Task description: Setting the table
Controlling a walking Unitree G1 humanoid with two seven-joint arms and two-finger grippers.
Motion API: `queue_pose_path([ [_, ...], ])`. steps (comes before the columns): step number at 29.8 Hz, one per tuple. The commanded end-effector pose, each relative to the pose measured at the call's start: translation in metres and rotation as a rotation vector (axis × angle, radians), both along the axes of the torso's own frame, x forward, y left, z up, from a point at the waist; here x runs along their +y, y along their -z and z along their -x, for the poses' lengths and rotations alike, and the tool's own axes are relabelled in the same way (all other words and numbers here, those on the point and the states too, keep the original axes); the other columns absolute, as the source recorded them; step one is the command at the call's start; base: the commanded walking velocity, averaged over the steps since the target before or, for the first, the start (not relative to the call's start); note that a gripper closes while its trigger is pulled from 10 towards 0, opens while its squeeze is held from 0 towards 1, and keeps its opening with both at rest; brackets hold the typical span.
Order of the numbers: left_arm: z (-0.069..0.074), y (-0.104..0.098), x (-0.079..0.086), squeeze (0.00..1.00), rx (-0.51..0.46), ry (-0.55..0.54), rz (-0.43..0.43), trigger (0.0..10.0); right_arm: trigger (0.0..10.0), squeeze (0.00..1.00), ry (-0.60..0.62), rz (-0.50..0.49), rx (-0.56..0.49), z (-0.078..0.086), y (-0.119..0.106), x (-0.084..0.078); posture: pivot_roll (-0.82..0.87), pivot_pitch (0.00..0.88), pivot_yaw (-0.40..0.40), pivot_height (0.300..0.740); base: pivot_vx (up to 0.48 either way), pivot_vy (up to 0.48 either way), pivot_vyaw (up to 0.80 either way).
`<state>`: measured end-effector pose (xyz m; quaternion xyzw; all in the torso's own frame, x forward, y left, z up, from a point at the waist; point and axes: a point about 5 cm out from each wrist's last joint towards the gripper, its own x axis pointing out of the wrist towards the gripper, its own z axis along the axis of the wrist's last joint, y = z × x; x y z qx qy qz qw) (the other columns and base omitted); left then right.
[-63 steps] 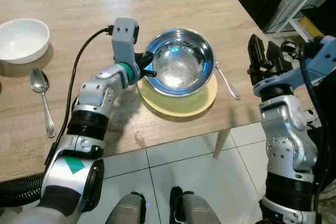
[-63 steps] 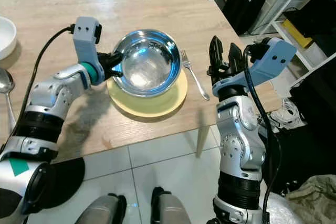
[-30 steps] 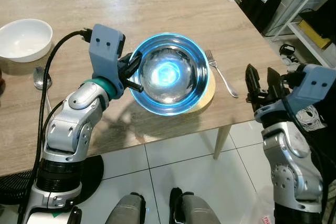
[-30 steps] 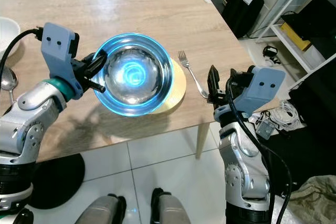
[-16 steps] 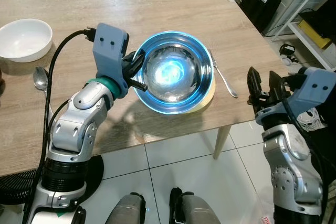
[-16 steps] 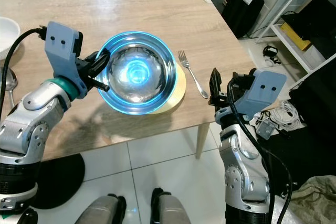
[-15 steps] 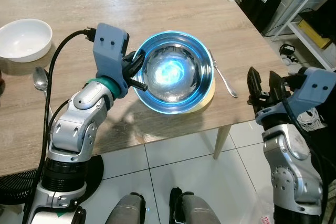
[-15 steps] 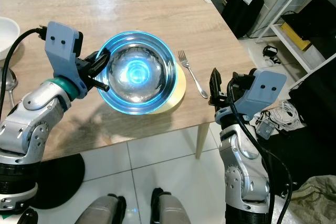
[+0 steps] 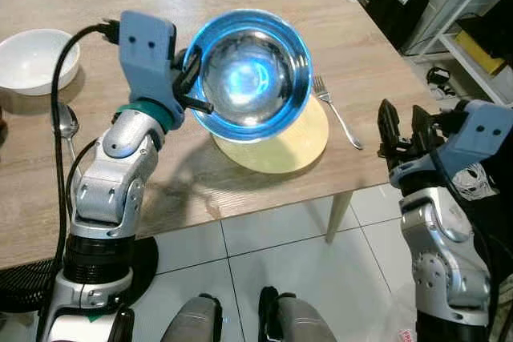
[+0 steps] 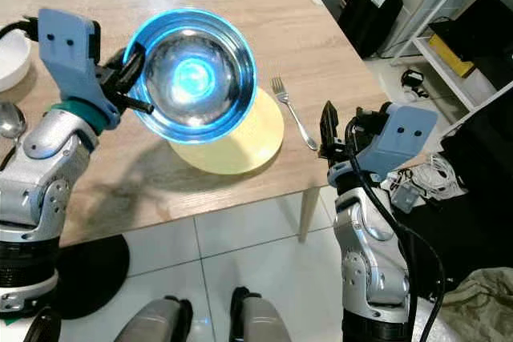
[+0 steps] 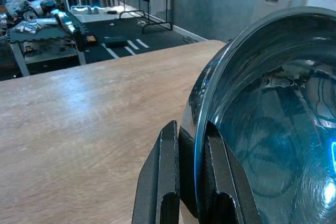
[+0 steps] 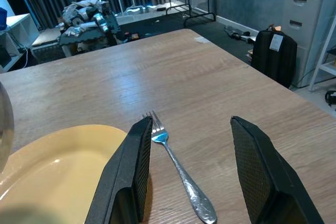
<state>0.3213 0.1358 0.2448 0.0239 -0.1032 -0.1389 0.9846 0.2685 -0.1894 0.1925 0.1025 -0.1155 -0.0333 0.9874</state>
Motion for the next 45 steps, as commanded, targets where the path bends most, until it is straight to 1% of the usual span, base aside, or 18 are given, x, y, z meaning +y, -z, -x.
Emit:
queue_pose_path([
  [1, 0.000, -0.001, -0.001, 0.00, -0.004, 0.010, 0.009, 10.0, 10.0, 0.00, 0.011, -0.006, 0.012, 0.000, 0.004, -0.003, 0.14, 0.089, -0.024, 0.740, 0.000, 0.000, 0.00],
  [7, 0.002, -0.005, -0.006, 0.00, -0.028, 0.052, 0.077, 10.0, 10.0, 0.00, 0.009, -0.006, 0.007, 0.000, 0.002, -0.002, 0.13, 0.092, -0.021, 0.740, 0.000, 0.000, 0.00],
  [9, 0.001, 0.001, -0.006, 0.00, -0.104, 0.030, -0.008, 10.0, 10.0, 0.00, 0.015, -0.011, 0.014, -0.001, 0.005, -0.003, 0.14, 0.088, -0.022, 0.740, 0.000, 0.000, 0.00],
  [10, 0.002, 0.000, -0.008, 0.00, -0.199, 0.017, -0.141, 10.0, 10.0, 0.00, 0.014, -0.012, 0.013, -0.001, 0.005, -0.002, 0.13, 0.090, -0.026, 0.740, 0.000, 0.000, 0.00],
  [11, 0.002, 0.000, -0.008, 0.00, -0.199, 0.017, -0.141, 10.0, 10.0, 0.00, 0.014, -0.012, 0.013, -0.001, 0.005, -0.002, 0.13, 0.090, -0.026, 0.740, 0.000, 0.000, 0.00],
  [12, 0.004, 0.000, -0.011, 0.00, -0.269, 0.019, -0.235, 10.0, 10.0, 0.00, 0.013, -0.013, 0.011, -0.001, 0.005, -0.002, 0.13, 0.090, -0.026, 0.740, 0.000, 0.000, 0.00],
  [15, 0.007, -0.014, -0.015, 0.00, -0.385, 0.004, -0.282, 10.0, 10.0, 0.00, 0.012, -0.010, 0.006, -0.002, 0.003, -0.002, 0.13, 0.086, -0.022, 0.740, 0.000, 0.000, 0.00],
  [20, 0.006, -0.022, -0.015, 0.00, -0.431, -0.037, -0.274, 10.0, 10.0, 0.00, 0.017, -0.011, 0.005, -0.001, 0.003, -0.003, 0.13, 0.085, -0.023, 0.740, 0.000, 0.000, 0.00],
  [21, -0.002, -0.017, -0.009, 0.00, -0.321, -0.057, -0.173, 10.0, 10.0, 0.00, 0.018, -0.011, 0.006, -0.002, 0.004, -0.003, 0.13, 0.082, -0.025, 0.740, 0.000, 0.000, 0.00],
  [23, -0.002, -0.017, -0.009, 0.00, -0.321, -0.057, -0.173, 10.0, 10.0, 0.00, 0.018, -0.011, 0.006, -0.002, 0.004, -0.003, 0.13, 0.082, -0.025, 0.740, 0.000, 0.000, 0.00],
  [24, -0.007, -0.012, -0.005, 0.00, -0.213, -0.065, -0.050, 10.0, 10.0, 0.00, 0.017, -0.012, 0.007, -0.002, 0.004, -0.003, 0.13, 0.082, -0.025, 0.740, 0.000, 0.000, 0.00],
  [25, -0.015, -0.005, 0.002, 0.00, -0.039, -0.074, 0.189, 10.0, 10.0, 0.00, 0.016, -0.012, 0.006, -0.002, 0.004, -0.003, 0.13, 0.080, -0.025, 0.740, 0.000, 0.000, 0.00],
  [26, -0.015, -0.005, 0.002, 0.00, -0.039, -0.074, 0.189, 10.0, 10.0, 0.00, 0.016, -0.012, 0.006, -0.002, 0.004, -0.003, 0.13, 0.080, -0.025, 0.740, 0.000, 0.000, 0.00],
  [28, -0.022, 0.008, 0.000, 0.00, 0.218, 0.039, 0.646, 10.0, 10.0, 0.00, 0.013, -0.013, 0.005, -0.003, 0.004, -0.003, 0.13, 0.077, -0.028, 0.740, 0.000, 0.000, 0.00],
  [29, -0.022, 0.008, 0.000, 0.00, 0.218, 0.039, 0.646, 10.0, 10.0, 0.00, 0.013, -0.013, 0.005, -0.003, 0.004, -0.003, 0.13, 0.077, -0.028, 0.740, 0.000, 0.000, 0.00],
  [30, -0.022, 0.012, -0.002, 0.00, 0.272, 0.088, 0.764, 10.0, 10.0, 0.00, 0.011, -0.012, 0.005, -0.003, 0.004, -0.003, 0.13, 0.077, -0.028, 0.740, 0.000, 0.000, 0.00],
  [33, -0.024, 0.015, 0.000, 0.00, 0.289, 0.102, 0.838, 10.0, 10.0, 0.00, 0.009, -0.010, 0.004, -0.004, 0.003, -0.002, 0.13, 0.075, -0.028, 0.740, 0.000, 0.000, 0.00],
  [45, -0.025, 0.023, -0.005, 0.00, 0.285, 0.104, 0.783, 10.0, 10.0, 0.00, 0.004, -0.008, 0.003, -0.004, 0.003, -0.002, 0.13, 0.070, -0.030, 0.740, 0.000, 0.000, 0.00],
])
